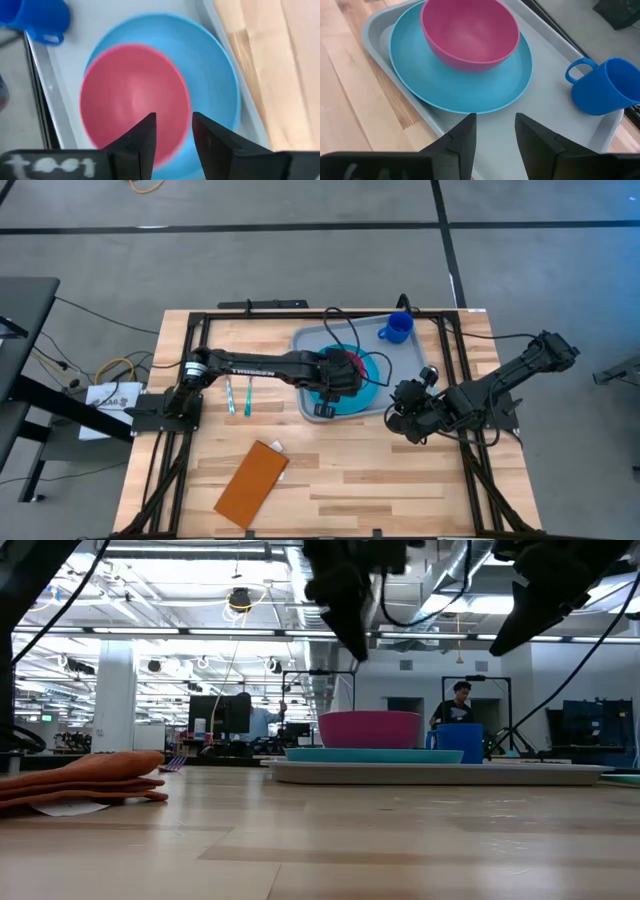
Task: Set up tray
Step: Adjust the blue plate and bowl on the gray serving tray
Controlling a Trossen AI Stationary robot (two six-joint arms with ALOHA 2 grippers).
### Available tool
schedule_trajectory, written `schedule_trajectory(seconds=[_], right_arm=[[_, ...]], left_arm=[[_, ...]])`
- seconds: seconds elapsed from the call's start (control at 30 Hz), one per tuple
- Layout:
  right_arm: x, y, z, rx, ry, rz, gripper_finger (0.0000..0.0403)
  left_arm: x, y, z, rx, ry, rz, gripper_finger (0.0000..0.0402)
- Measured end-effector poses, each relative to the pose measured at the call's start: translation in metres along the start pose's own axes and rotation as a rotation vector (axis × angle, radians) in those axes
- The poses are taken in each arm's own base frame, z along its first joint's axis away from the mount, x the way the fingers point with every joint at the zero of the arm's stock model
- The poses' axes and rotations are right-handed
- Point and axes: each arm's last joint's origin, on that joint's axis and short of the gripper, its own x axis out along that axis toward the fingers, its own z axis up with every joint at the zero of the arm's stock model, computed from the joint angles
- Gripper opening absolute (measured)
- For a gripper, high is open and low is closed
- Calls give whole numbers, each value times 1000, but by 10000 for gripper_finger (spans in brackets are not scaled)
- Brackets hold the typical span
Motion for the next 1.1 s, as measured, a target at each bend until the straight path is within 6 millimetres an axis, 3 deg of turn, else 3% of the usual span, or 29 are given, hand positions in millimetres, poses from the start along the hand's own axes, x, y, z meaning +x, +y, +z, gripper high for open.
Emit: schedule_trajectory(seconds=[0.3,0.47,0.57,0.67,0.8,0.97,1.1], right_arm=[[5,0,-6,0,2,-8,127],[8,0,-9,20,7,-14,127],[8,0,-11,54,13,-11,127],[6,2,-12,59,10,-1,127],[3,5,-14,64,5,16,127],[-1,8,-17,55,-6,41,127],[-1,9,-16,59,-9,46,127]], left_arm=[[-58,8,-29,-175,292,-2,116],[-87,13,-45,-216,259,19,113],[-108,14,-61,-259,239,46,93],[-116,11,-85,-307,271,96,55],[-108,-2,-124,-384,294,148,7],[-59,-27,-148,-346,47,81,1],[-18,-32,-157,-414,-153,124,0]])
